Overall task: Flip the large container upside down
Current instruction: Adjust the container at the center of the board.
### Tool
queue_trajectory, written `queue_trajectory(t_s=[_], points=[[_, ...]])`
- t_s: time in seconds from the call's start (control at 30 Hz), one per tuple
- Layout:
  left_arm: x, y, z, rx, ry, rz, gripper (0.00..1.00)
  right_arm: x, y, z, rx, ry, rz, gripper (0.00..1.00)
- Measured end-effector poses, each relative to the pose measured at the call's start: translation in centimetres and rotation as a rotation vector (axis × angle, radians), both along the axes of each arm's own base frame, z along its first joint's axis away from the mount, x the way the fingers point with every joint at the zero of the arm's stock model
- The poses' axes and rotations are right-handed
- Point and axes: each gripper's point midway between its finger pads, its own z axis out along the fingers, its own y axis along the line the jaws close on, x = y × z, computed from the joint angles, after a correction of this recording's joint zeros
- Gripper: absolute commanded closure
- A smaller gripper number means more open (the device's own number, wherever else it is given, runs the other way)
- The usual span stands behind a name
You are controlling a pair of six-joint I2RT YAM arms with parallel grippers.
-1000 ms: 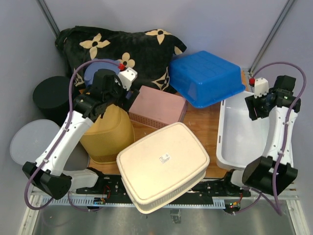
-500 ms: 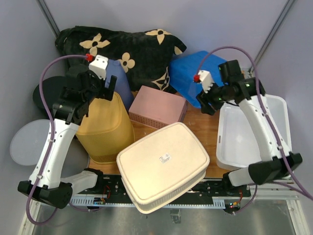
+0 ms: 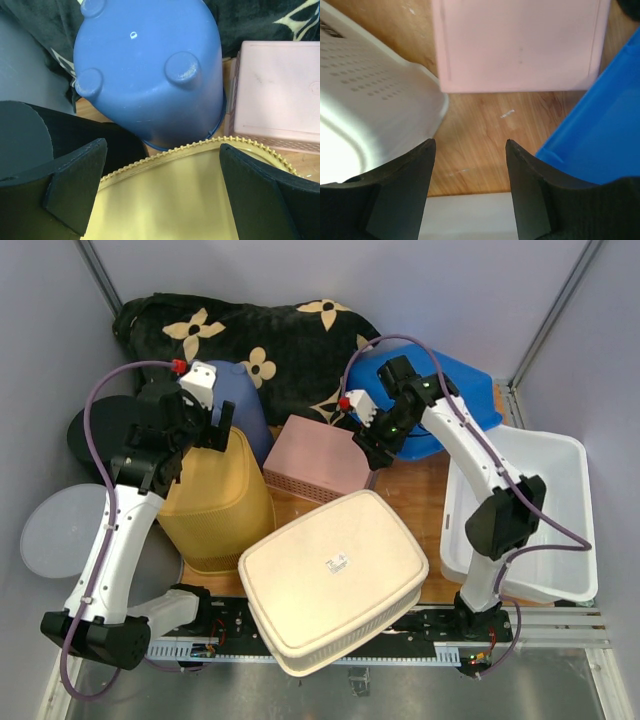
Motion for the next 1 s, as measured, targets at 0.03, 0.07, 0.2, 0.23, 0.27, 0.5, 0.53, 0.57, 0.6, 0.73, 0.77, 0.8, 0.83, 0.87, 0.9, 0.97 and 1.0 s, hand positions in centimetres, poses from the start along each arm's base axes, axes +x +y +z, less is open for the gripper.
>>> queue_trajectory(t_s=[0.03, 0.07, 0.2, 0.23, 0.27, 0.5, 0.53, 0.57, 0.6, 0.73, 0.77, 0.8, 0.83, 0.87, 0.9, 0.97, 1.0], points=[[0.0, 0.0, 0.0, 0.0, -0.001, 0.001, 0.01, 0.5, 0.0, -0.8, -0.019, 0.008, -0.004, 0.41], [0.1, 0.0, 0.0, -0.001, -0.003, 0.001, 0.01, 1.3, -0.3, -1.8, -0.057, 0.013, -0.016, 0.42], [0.1, 0.0, 0.0, -0.002, -0.01, 0.002, 0.01, 3.8, -2.7, -4.7, -0.171, 0.024, -0.091, 0.42], [0.1, 0.0, 0.0, -0.002, -0.012, 0.001, 0.01, 4.3, -3.6, -4.9, -0.18, 0.021, -0.119, 0.42], [0.1, 0.0, 0.0, -0.003, -0.014, 0.001, 0.01, 4.8, -4.7, -4.8, -0.171, 0.031, -0.161, 0.42], [0.3, 0.0, -0.1, -0.006, -0.033, 0.001, 0.01, 9.7, -17.5, -0.1, -0.224, -0.135, -0.52, 0.42], [0.4, 0.0, -0.1, -0.007, -0.033, 0.0, 0.01, 10.4, -19.3, 0.6, -0.243, -0.172, -0.564, 0.42], [0.4, -0.1, -0.1, -0.008, -0.034, -0.001, 0.01, 11.0, -20.6, 1.3, -0.254, -0.204, -0.598, 0.42], [0.5, -0.1, -0.1, -0.009, -0.034, -0.001, 0.01, 11.6, -21.6, 2.0, -0.262, -0.233, -0.625, 0.42], [0.7, -0.1, -0.1, -0.014, -0.037, -0.002, 0.01, 12.8, -23.7, 3.7, -0.276, -0.302, -0.683, 0.42], [0.7, -0.1, -0.1, -0.014, -0.037, -0.001, 0.01, 12.9, -24.1, 3.8, -0.284, -0.311, -0.693, 0.42], [0.7, -0.1, -0.1, -0.014, -0.037, -0.001, 0.01, 13.1, -24.4, 3.9, -0.295, -0.322, -0.703, 0.42], [0.7, -0.1, -0.1, -0.014, -0.036, -0.001, 0.01, 13.2, -24.7, 3.9, -0.303, -0.333, -0.71, 0.42], [0.7, -0.1, -0.1, -0.014, -0.037, -0.002, 0.01, 13.4, -25.0, 3.8, -0.312, -0.34, -0.715, 0.42], [0.7, -0.1, -0.1, -0.015, -0.037, -0.002, 0.01, 13.5, -25.2, 3.6, -0.319, -0.344, -0.719, 0.42], [0.7, -0.1, -0.1, -0.015, -0.038, -0.003, 0.01, 13.6, -25.7, 3.5, -0.333, -0.349, -0.726, 0.42], [0.8, -0.1, -0.1, -0.015, -0.038, -0.003, 0.01, 13.6, -26.0, 3.4, -0.341, -0.35, -0.731, 0.42]])
